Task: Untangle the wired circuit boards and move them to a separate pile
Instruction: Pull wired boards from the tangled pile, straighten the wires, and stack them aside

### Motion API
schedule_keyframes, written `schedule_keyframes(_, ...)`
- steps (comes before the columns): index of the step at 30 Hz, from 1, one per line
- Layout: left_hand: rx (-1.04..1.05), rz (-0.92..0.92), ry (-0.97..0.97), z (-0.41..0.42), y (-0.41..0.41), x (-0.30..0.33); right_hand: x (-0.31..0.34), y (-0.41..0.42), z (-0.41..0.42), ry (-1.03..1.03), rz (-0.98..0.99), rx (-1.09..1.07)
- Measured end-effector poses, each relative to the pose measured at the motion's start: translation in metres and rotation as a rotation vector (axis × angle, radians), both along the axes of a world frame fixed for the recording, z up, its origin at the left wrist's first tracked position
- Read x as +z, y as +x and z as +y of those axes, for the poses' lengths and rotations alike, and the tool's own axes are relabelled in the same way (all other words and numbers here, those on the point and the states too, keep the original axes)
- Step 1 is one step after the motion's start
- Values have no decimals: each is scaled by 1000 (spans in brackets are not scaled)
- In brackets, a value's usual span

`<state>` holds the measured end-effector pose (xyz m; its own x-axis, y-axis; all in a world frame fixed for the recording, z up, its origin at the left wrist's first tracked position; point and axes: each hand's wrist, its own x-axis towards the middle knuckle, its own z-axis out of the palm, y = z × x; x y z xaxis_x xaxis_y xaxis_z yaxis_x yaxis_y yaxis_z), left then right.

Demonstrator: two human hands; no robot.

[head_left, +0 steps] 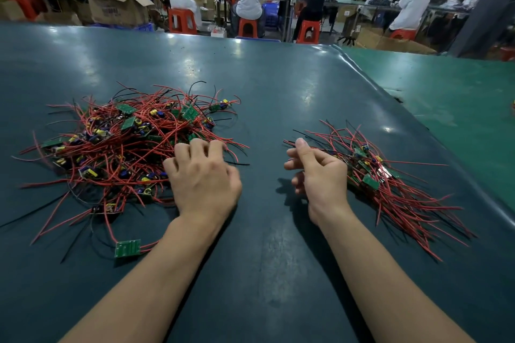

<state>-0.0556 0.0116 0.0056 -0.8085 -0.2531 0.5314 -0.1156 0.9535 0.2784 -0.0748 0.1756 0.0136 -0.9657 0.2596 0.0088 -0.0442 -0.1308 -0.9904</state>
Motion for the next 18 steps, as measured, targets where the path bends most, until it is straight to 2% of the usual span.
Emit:
schedule_keyframes(2,87,-37,-28,-7,1,2,-2,0,-1,40,19,3)
schedule_keyframes(5,153,94,-37,-17,4,5,-3,2,-3,114,43,38)
schedule_keyframes(7,215,87,-29,-21,6,5,-3,3,-4,135,52,55)
schedule_keyframes(11,340,-264,95,-24,2,3,-3,3,-3,108,46,49)
schedule_keyframes(13,365,-372,92,-24,0,2,-3,4,-2,112,45,62)
schedule_keyframes(15,339,-309,64,-28,0,2,-4,5,-3,128,50,71)
schedule_keyframes(18,257,-83,120,-35,2,2,-4,5,-3,125,59,71)
